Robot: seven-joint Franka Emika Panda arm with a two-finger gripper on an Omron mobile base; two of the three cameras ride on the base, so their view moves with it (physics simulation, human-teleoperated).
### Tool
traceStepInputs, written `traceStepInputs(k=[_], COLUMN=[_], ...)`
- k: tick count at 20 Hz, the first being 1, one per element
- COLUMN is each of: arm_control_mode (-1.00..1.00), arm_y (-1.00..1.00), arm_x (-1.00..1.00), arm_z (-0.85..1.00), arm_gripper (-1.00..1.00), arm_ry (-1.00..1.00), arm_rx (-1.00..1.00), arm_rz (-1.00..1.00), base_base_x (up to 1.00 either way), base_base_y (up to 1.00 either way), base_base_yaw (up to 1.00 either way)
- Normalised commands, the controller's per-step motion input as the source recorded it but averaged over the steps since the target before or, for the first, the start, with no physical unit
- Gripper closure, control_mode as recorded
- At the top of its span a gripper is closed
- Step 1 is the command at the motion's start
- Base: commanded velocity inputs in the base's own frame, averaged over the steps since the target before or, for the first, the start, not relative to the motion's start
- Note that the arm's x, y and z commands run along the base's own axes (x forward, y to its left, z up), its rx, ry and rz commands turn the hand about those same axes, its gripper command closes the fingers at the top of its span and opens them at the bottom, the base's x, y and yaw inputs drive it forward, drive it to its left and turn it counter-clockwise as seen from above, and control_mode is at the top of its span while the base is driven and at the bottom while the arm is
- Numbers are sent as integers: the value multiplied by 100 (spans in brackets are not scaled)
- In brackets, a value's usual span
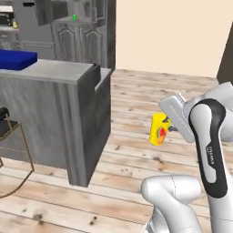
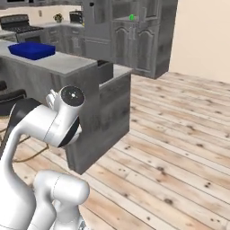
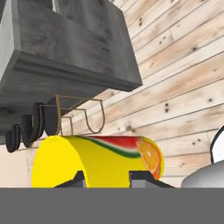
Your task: There is a tray on the dining counter. Grab the cup, mug, and pitcher and place them on the tray. The pitcher may be placed next to the tray if it cannot fit the tray.
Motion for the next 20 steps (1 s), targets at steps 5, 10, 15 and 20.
traceStepInputs(k=[5,10,15,20], arm_control_mode=[100,100,100,100], arm_y=[0,0,0,0], arm_x=[0,0,0,0], arm_z=[0,0,0,0], arm_gripper=[100,100,100,100], arm_ry=[0,0,0,0], arm_rx=[0,0,0,0], arm_rz=[0,0,0,0], base_base_x=[0,0,1,7], base_base_y=[90,100,100,99], base_base_yaw=[-39,-33,-34,-35])
